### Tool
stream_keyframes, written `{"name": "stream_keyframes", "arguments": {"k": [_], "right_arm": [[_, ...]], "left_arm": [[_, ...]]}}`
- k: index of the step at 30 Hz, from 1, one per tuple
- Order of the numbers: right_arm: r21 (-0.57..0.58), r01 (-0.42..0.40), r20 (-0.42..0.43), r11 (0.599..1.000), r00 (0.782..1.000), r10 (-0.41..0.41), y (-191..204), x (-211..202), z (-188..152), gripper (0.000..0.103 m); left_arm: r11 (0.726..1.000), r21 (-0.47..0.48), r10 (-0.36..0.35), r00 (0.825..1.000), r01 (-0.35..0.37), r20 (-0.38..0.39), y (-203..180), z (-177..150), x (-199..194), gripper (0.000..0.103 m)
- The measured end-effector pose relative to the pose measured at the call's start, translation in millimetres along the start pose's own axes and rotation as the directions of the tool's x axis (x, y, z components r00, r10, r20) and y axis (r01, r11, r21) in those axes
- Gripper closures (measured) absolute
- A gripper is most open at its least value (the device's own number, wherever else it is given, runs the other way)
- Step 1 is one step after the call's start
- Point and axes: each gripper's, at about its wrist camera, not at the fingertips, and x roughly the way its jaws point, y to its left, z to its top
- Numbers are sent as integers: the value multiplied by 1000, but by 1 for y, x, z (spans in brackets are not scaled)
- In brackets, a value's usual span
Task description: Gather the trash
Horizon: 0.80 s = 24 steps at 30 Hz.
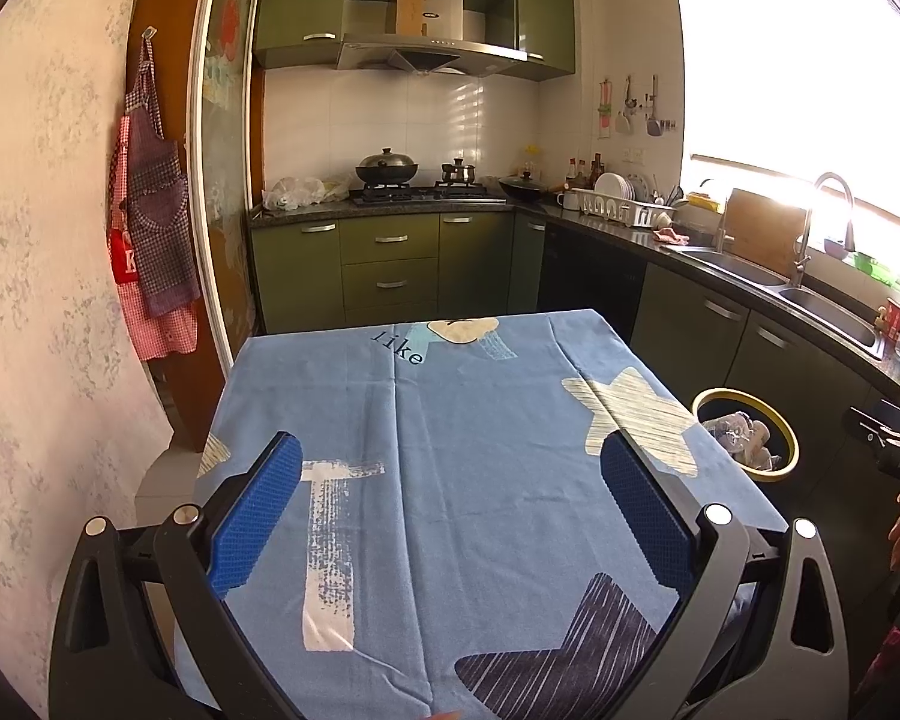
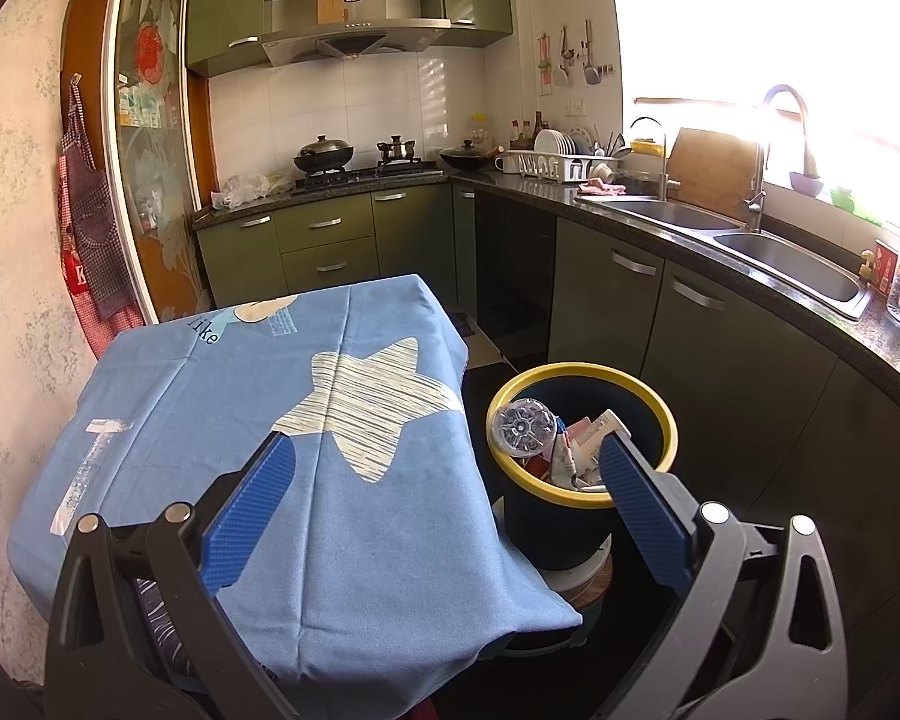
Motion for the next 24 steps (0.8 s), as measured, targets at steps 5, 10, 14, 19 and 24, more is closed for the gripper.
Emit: {"name": "stream_keyframes", "arguments": {"k": [5, 10, 14, 19, 24], "right_arm": [[-1, 1, -3, 1000, 1000, -1, 0, 2, -1, 7], [-4, -3, -11, 1000, 1000, 3, 0, 5, -2, 7], [-4, -7, -18, 1000, 1000, 7, 0, 9, -1, 7], [-10, -15, -43, 1000, 999, 15, 1, 21, 1, 7], [-71, -93, -103, 993, 991, 85, 20, 63, 17, 7]], "left_arm": [[1000, -1, -2, 1000, 2, 0, 1, 0, 1, 5], [999, -17, -34, 999, 34, 11, 4, 0, 3, 5], [1000, -3, -21, 1000, 21, 23, 2, 1, 7, 5], [1000, -23, -13, 1000, 12, -19, 10, 8, 25, 5], [999, -30, 25, 993, -28, -119, 32, 17, 86, 5]]}}
